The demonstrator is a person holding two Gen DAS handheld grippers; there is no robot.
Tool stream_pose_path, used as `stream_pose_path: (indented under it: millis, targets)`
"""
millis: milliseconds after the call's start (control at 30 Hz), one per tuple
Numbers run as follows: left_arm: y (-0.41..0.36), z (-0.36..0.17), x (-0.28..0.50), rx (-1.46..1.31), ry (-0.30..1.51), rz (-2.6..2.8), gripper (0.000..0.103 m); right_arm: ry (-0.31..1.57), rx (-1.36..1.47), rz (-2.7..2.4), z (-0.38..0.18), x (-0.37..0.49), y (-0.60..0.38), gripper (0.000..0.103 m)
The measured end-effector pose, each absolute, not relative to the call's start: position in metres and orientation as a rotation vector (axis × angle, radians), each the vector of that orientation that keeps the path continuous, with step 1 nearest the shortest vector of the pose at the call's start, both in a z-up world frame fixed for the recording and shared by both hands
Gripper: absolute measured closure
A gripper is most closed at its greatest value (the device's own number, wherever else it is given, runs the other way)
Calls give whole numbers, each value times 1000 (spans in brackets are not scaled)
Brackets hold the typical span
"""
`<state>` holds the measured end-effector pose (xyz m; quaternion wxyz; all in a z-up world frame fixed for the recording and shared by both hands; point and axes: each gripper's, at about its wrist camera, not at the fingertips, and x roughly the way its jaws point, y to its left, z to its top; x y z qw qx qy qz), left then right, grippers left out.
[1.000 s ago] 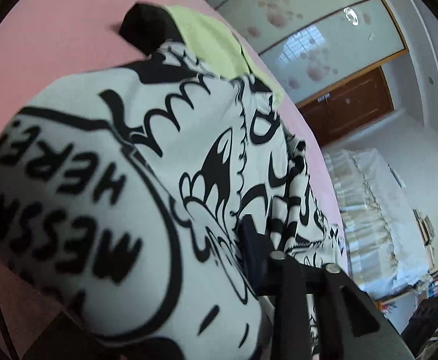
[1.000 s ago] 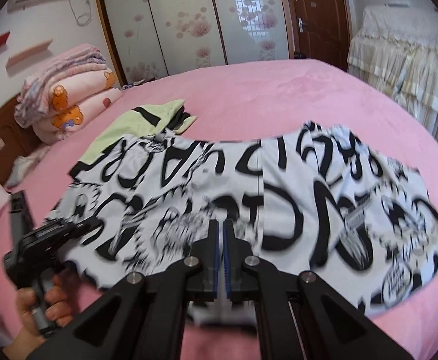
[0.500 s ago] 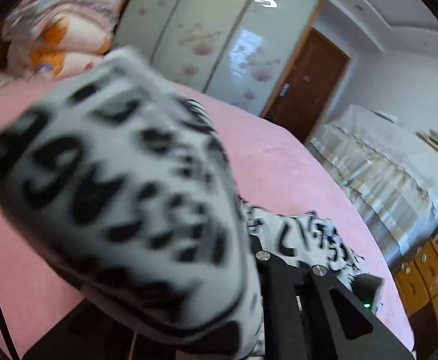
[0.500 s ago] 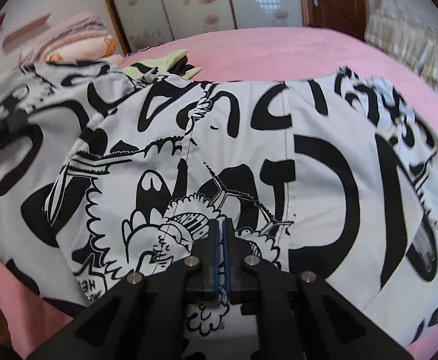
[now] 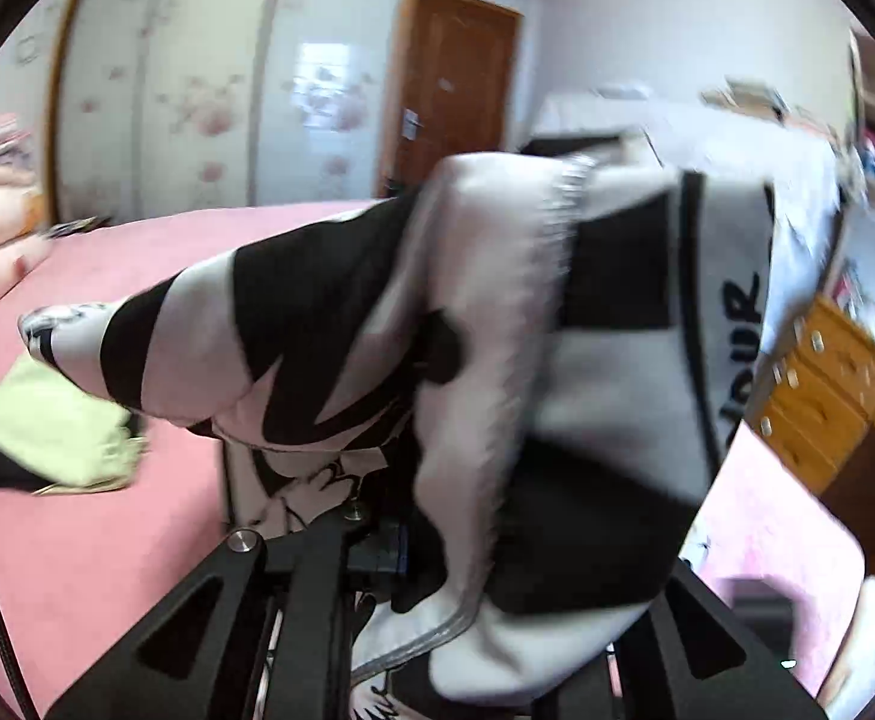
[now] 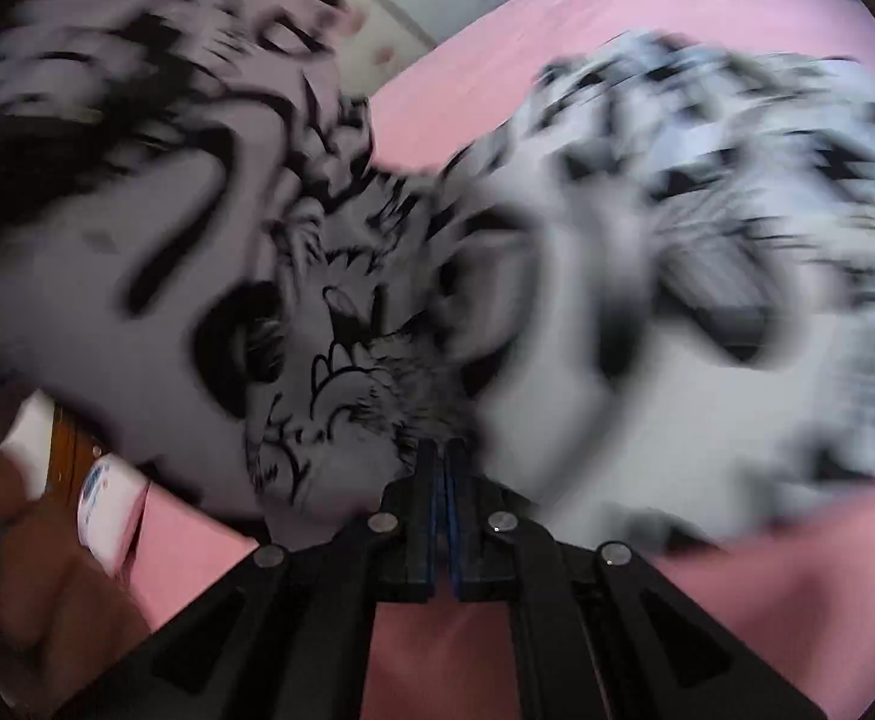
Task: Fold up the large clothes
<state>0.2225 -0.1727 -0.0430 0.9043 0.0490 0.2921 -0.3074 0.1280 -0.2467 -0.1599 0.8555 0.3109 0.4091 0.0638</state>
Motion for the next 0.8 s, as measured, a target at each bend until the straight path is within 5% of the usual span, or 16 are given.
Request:
stream_pose_path:
  millis: [400, 500, 567, 633, 800]
  targets:
    - [-317, -162, 198, 546, 782, -654, 80, 841, 712, -255, -171, 30, -381, 101]
    - [-321, -149, 191, 545, 795, -680, 62, 829, 714, -258, -169, 20, -386, 101]
    - [-317, -146, 186, 515, 830, -719, 33, 821, 710, -251, -166, 13, -390, 100]
    - [-301, -135, 172, 440, 862, -777, 19, 811, 703, -247, -160, 12, -384, 100]
    - [-283, -114, 157, 335, 870, -815, 19, 779, 688, -237, -143, 6, -384, 100]
